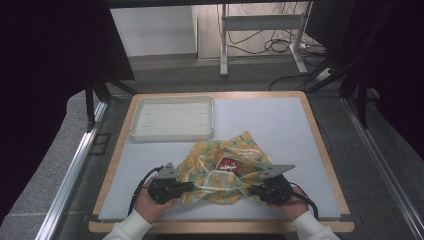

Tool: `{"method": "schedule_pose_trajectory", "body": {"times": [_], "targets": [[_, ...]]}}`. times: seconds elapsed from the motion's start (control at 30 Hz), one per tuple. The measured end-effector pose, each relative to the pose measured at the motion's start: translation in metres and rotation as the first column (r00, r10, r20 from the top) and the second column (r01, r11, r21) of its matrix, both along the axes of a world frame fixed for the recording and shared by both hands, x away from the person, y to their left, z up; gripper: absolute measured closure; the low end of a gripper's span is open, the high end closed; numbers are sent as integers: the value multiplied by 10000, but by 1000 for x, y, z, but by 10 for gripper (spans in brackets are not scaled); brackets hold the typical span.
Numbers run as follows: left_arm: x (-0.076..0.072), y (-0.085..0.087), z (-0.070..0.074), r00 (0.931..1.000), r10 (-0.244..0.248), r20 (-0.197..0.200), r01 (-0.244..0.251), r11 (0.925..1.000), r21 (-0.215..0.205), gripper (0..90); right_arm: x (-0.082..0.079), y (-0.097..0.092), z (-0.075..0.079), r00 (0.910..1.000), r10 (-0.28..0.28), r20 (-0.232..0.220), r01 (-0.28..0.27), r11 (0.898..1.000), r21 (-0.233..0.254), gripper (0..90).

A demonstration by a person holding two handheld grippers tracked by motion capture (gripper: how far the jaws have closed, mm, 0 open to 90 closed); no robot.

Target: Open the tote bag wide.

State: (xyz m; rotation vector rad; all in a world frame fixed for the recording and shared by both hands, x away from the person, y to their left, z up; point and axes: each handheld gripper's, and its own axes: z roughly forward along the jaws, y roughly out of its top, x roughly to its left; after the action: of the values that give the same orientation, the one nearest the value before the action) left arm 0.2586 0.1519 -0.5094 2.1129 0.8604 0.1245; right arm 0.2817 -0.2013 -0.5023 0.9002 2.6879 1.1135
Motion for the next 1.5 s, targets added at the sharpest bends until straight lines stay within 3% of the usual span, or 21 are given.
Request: {"method": "schedule_pose_trajectory", "body": {"times": [0.4, 0.7, 0.77, 0.87, 1.03, 1.2, 1.37, 1.5], "targets": [[4, -2, -14, 9983, 3, -584, 30, 9984, 563, 900, 0, 2, -12, 9992, 224, -344, -246, 9975, -662, 872], [5, -4, -17, 9984, 22, -572, 18, 9976, 698, 879, 0, 2, -13, 9992, 220, -348, -247, 9966, -791, 848], [4, -3, -14, 9990, 93, -434, -68, 9984, 559, 847, -1, 2, -13, 9992, 257, -319, -281, 9966, -779, 799], [2, -1, -9, 9998, 49, -217, -43, 9996, 276, 760, -3, 3, -11, 9995, 324, -43, -326, 9966, -763, 652], [-3, 3, 6, 9987, 220, 459, -201, 9990, -406, 535, -7, 1, 0, 9966, -61, 816, 95, 9991, -417, 451], [-6, 10, 22, 9948, 539, 864, -449, 9937, -1023, 388, -9, -6, 20, 9888, -568, 1377, 497, 9973, 548, 381], [-8, 17, 34, 9919, 655, 1086, -490, 9877, -1483, 342, -9, -11, 33, 9832, -881, 1596, 704, 9910, 1135, 354], [-9, 21, 41, 9895, 721, 1249, -507, 9847, -1667, 329, -8, -14, 38, 9807, -1015, 1671, 795, 9878, 1339, 348]]}}
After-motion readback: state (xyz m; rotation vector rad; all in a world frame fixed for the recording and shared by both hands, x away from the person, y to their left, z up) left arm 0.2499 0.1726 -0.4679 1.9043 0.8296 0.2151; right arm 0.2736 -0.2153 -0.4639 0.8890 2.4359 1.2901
